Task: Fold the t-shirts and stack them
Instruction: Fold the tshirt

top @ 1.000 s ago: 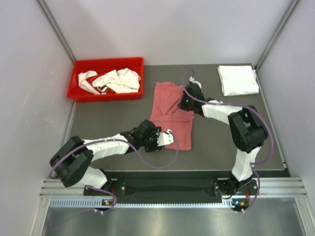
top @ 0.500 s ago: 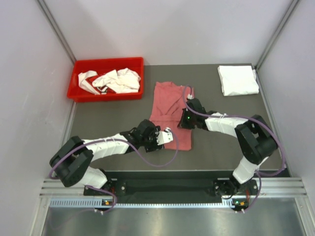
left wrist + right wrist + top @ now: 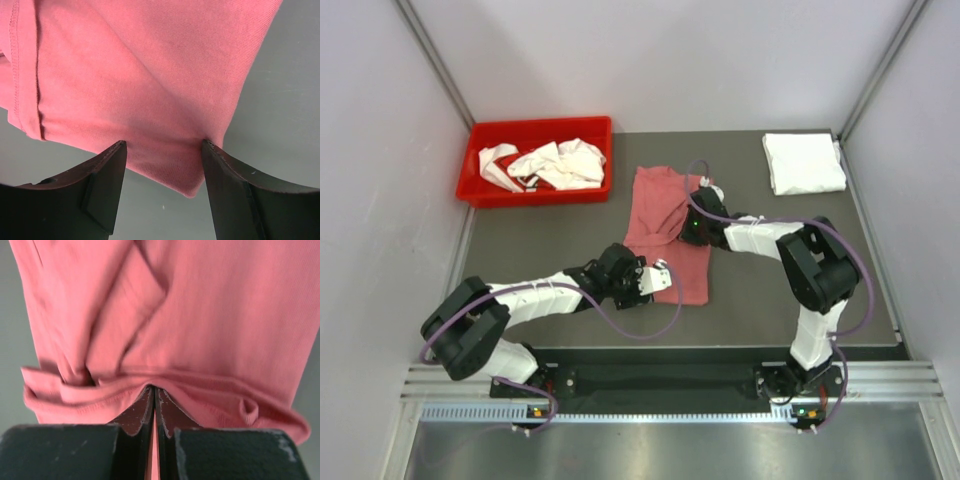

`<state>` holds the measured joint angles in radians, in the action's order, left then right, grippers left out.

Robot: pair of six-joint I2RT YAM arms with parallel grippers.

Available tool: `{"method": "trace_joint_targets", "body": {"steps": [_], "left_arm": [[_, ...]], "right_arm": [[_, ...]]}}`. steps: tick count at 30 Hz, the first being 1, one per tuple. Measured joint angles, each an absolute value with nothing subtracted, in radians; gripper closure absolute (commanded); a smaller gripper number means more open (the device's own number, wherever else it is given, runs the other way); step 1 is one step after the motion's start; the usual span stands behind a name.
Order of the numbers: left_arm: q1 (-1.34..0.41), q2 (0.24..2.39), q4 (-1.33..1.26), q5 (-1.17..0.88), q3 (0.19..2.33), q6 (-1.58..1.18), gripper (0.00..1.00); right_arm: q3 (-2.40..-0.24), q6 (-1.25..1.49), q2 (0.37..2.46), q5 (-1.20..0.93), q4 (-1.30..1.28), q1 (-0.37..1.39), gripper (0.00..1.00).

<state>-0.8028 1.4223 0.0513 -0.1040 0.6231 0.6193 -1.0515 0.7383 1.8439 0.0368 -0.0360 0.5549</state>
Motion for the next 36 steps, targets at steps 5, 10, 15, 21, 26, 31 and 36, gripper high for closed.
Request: {"method": "trace_joint_targets", "body": {"steps": [5, 10, 15, 21, 26, 31, 36], "left_arm": [[-0.803, 1.420, 0.044, -0.107, 0.617, 0.624, 0.33], [-0.803, 1.410, 0.024, -0.107, 0.601, 0.626, 0.33], [-0.803, 1.409, 0.022, -0.108, 0.599, 0.627, 0.32], [-0.803, 1.409, 0.021, -0.108, 0.599, 0.627, 0.32], [-0.803, 1.409, 0.021, -0.107, 0.599, 0.627, 0.32], [-0.803, 1.409, 0.021, -0.107, 0.599, 0.626, 0.32], [-0.803, 1.409, 0.021, -0.107, 0.599, 0.626, 0.32]], "right_arm": [[-1.117, 0.752, 1.895, 0.086, -0.022, 0.533, 1.00], [-1.166, 0.752, 1.925, 0.135, -0.019, 0.498, 1.00], [-1.194, 0.720, 1.914, 0.158, -0.046, 0.476, 1.00], [-1.153, 0.618, 1.725, 0.164, -0.178, 0.475, 1.00], [-1.002, 0.605, 1.529, 0.103, -0.212, 0.484, 1.00], [-0.935, 0.612, 1.568, 0.043, -0.255, 0.527, 1.00], [-0.957, 0.607, 1.679, 0.038, -0.277, 0.534, 1.00]]}}
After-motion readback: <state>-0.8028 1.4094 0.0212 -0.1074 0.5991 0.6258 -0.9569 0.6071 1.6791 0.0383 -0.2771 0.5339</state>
